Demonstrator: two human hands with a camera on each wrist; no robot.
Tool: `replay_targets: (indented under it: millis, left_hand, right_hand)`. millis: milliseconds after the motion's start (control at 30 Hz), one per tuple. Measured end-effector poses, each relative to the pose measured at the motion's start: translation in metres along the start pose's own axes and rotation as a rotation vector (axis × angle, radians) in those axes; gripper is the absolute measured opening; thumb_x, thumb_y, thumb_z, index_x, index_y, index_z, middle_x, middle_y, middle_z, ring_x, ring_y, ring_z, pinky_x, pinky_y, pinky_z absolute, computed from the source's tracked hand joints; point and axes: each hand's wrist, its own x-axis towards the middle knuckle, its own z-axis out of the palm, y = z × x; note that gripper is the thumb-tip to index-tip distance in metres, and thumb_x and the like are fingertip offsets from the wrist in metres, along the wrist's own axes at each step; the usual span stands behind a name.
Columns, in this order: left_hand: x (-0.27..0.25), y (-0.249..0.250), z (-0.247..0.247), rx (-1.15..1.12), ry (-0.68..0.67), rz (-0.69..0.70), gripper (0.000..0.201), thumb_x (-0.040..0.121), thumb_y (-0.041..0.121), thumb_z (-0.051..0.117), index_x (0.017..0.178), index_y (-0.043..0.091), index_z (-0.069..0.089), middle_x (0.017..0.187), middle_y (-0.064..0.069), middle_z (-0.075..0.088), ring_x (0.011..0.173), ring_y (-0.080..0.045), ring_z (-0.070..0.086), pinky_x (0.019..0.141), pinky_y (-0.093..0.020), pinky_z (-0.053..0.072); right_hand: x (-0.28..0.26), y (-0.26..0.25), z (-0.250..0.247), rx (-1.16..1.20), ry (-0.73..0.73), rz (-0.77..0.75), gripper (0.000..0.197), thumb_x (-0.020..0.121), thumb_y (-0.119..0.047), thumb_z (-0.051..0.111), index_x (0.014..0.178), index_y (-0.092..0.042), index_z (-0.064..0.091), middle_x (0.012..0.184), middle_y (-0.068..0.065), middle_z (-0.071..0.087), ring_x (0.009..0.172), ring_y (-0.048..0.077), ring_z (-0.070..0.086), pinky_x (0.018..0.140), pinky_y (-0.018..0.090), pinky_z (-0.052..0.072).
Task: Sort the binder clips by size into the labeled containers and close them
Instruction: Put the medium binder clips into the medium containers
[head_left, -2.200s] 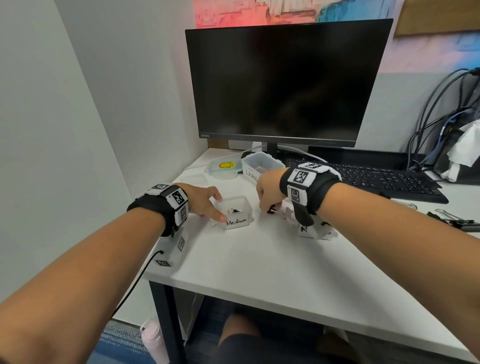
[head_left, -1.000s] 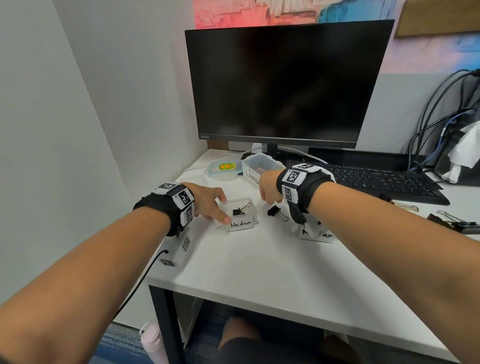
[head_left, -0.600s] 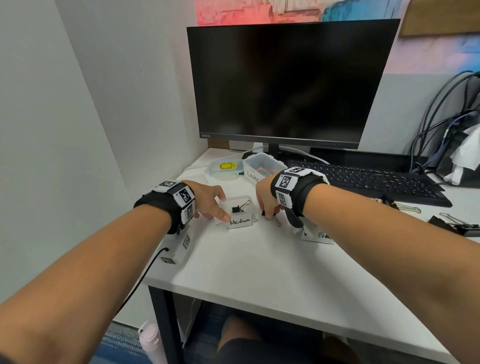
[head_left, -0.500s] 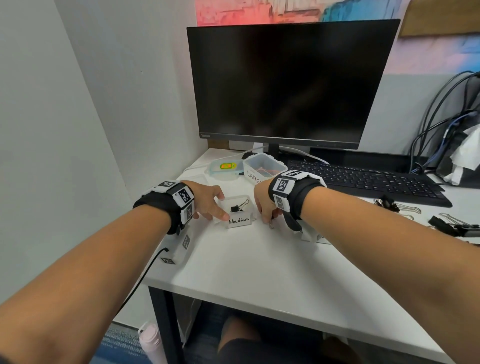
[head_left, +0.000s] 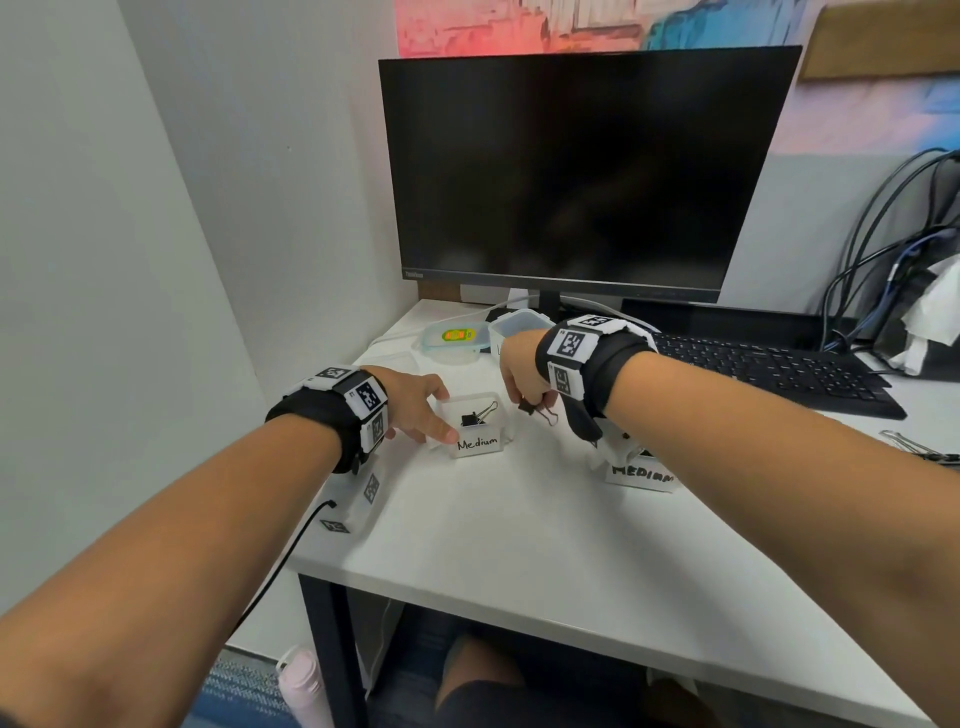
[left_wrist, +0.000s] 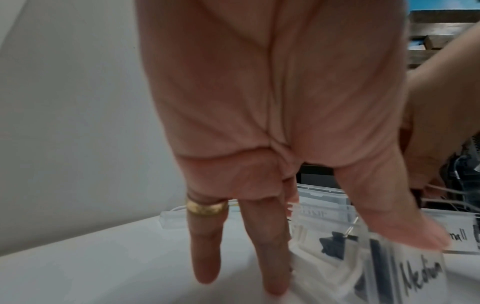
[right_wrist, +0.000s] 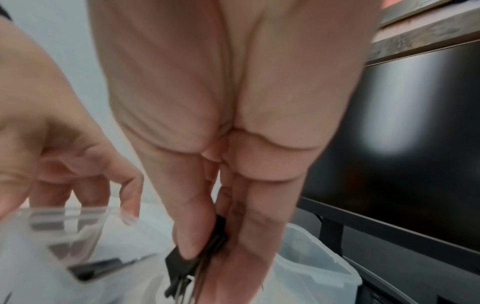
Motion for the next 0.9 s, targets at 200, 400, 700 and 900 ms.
replay_targets:
  millis: [200, 400, 700, 900]
  left_hand:
    - [-0.004, -0.001, 0.002, 0.049, 0.003, -0.001, 0.083, 0.062, 0.064, 0.071, 0.131, 0.035, 0.034, 0.119, 0.005, 0.066, 0.113, -0.013, 0.060, 0.104, -0.039, 0.044]
    - [-0.007, 0.001, 0.005, 0.095, 0.022, -0.001, 0.090, 0.055, 0.070, 0.067, 0.132, 0.036, 0.035, 0.122, 0.007, 0.063, 0.117, -0.017, 0.056, 0.105, -0.038, 0.042]
    - [-0.011, 0.006, 0.005, 0.112, 0.009, 0.045, 0.065, 0.078, 0.053, 0.069, 0.132, 0.035, 0.038, 0.128, 0.001, 0.059, 0.119, -0.017, 0.055, 0.098, -0.028, 0.038]
    - [-0.017, 0.013, 0.008, 0.119, -0.020, 0.053, 0.066, 0.079, 0.050, 0.070, 0.133, 0.033, 0.036, 0.128, 0.008, 0.058, 0.122, -0.016, 0.051, 0.098, -0.028, 0.032]
  right_hand:
    - [0.001, -0.007, -0.018, 0.030, 0.172, -0.095, 0.030, 0.093, -0.010, 0.057, 0.123, -0.011, 0.063, 0.114, 0.005, 0.068, 0.077, 0.013, 0.057, 0.063, 0.015, 0.050]
    - [0.001, -0.020, -0.017, 0.172, 0.168, -0.138, 0.027, 0.089, -0.006, 0.062, 0.115, -0.011, 0.067, 0.111, 0.010, 0.070, 0.080, 0.018, 0.065, 0.080, 0.027, 0.055]
    - [-0.005, -0.024, -0.010, 0.218, 0.061, -0.118, 0.030, 0.093, -0.002, 0.054, 0.119, -0.008, 0.065, 0.117, 0.012, 0.067, 0.078, 0.017, 0.061, 0.080, 0.024, 0.053]
    - [-0.010, -0.023, -0.001, 0.239, 0.074, -0.154, 0.025, 0.092, -0.006, 0.056, 0.114, -0.013, 0.067, 0.107, 0.008, 0.069, 0.082, 0.017, 0.061, 0.087, 0.030, 0.053]
